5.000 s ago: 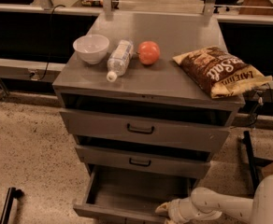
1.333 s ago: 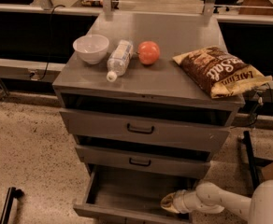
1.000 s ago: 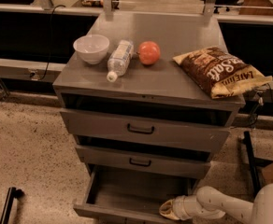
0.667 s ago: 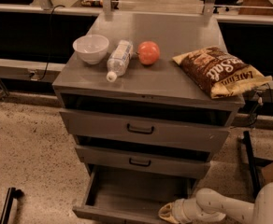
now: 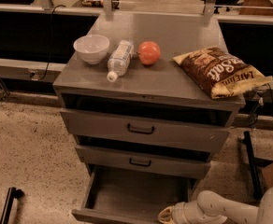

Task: Open bottom drawer

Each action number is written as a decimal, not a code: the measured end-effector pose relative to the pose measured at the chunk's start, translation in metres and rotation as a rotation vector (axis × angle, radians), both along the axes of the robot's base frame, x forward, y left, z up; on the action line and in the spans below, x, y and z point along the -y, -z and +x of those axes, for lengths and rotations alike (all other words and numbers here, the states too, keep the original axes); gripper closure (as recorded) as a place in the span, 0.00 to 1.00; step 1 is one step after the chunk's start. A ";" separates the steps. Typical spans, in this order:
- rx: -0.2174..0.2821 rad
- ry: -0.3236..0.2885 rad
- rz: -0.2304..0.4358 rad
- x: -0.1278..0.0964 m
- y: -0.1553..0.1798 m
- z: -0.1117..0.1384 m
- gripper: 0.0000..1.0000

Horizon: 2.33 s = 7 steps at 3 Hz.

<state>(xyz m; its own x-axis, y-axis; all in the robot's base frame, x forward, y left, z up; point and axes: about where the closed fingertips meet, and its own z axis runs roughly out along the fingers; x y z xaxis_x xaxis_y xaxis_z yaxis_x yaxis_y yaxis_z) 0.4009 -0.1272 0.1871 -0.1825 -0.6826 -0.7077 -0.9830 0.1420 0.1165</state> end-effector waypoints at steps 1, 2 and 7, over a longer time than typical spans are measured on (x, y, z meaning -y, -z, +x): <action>0.004 -0.007 0.014 -0.002 -0.004 -0.003 1.00; 0.004 -0.007 0.014 -0.002 -0.004 -0.003 1.00; 0.004 -0.007 0.015 -0.002 -0.004 -0.003 0.83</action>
Offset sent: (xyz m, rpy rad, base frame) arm -0.0190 -0.0053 0.0968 0.2186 -0.3283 0.0085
